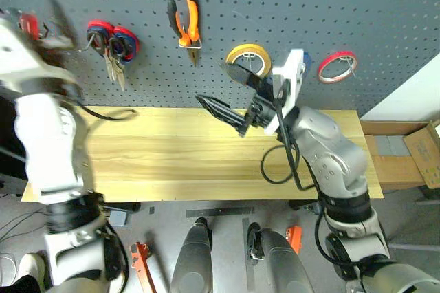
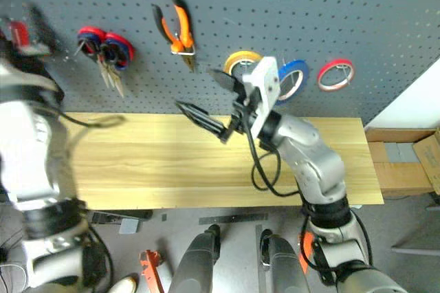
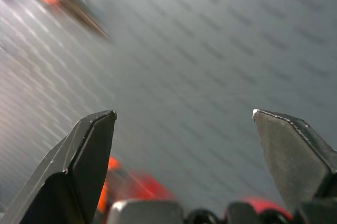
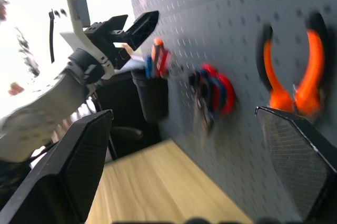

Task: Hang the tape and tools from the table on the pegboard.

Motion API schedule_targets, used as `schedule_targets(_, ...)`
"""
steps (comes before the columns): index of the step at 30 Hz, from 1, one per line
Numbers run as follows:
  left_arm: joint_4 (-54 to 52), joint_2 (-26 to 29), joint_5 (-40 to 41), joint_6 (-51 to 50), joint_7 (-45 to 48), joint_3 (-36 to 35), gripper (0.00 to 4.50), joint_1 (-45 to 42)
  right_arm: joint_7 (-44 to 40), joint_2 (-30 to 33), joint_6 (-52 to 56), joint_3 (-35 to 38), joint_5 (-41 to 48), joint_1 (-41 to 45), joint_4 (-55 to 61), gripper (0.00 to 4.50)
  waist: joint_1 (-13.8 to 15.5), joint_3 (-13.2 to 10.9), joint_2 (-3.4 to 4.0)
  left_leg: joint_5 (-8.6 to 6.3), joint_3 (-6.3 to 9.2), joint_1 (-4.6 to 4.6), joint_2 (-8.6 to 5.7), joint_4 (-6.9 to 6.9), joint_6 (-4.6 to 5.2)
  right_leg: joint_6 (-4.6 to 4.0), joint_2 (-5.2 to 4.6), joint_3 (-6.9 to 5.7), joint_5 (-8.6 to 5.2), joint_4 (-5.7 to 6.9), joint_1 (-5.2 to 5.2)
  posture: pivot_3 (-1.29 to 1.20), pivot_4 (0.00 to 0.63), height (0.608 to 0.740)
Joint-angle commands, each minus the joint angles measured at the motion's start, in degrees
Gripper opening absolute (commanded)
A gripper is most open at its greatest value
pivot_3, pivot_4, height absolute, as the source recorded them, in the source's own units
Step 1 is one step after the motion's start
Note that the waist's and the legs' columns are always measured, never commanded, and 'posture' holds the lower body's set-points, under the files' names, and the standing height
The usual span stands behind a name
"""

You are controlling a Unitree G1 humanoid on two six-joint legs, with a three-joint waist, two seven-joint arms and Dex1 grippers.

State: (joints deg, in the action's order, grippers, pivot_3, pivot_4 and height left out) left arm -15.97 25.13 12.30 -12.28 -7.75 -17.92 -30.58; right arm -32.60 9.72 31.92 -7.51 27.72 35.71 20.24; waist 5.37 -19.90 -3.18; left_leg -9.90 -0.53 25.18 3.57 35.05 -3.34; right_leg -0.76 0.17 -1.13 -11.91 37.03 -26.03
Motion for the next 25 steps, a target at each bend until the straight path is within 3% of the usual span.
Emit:
schedule_targets(1,-6.25,-6.17,2.51,-6.17,1.16,6.51,4.46,4.38,6.08,1.90,-0.32,-0.16,-5.44,-5.11,5.06,4.50,0.09,0.93,-0.04,0.00,-0.01,0.03,0.00,0.00,0.00,0.00,0.00,-0.01,0.00,-0.03,-0.02,0.19,0.202,0.740)
schedule_targets(6,-2.00,-16.08,3.87,-13.58,-0.60,10.03,4.46,9.56,15.65,2.90,-2.48,-0.92,-16.36,-10.75,1.00,4.50,-0.32,3.51,-0.10,0.00,-0.03,-0.03,0.02,0.03,0.00,-0.01,0.25,0.06,0.00,-0.04,-0.02,0.17,0.137,0.740)
schedule_targets(10,4.00,-19.34,3.50,-14.79,0.97,10.78,4.46,12.83,21.29,1.72,-2.90,-0.30,-21.42,-12.78,-5.26,4.50,-1.19,6.27,-0.08,0.03,-0.05,-0.33,0.10,0.04,0.02,-0.08,0.57,0.12,0.04,-0.05,0.19,0.16,0.083,0.740)
schedule_targets(20,13.88,-18.48,-1.45,-14.26,0.86,10.14,4.46,14.10,27.14,-0.93,-9.56,3.20,-25.43,-14.83,-19.18,4.50,-1.86,12.14,-0.04,0.07,-0.07,-0.76,0.05,0.15,0.16,-0.09,0.73,0.10,0.15,-0.12,0.73,0.16,0.010,0.740)
schedule_targets(25,16.53,-16.47,-2.37,-15.17,4.49,11.65,4.46,12.49,28.43,-2.88,-11.04,3.81,-25.41,-13.85,-22.90,4.50,-2.21,13.23,-0.03,0.07,-0.09,-1.26,0.07,0.14,0.17,-0.11,0.74,0.09,0.16,-0.11,1.14,0.17,0.000,0.740)
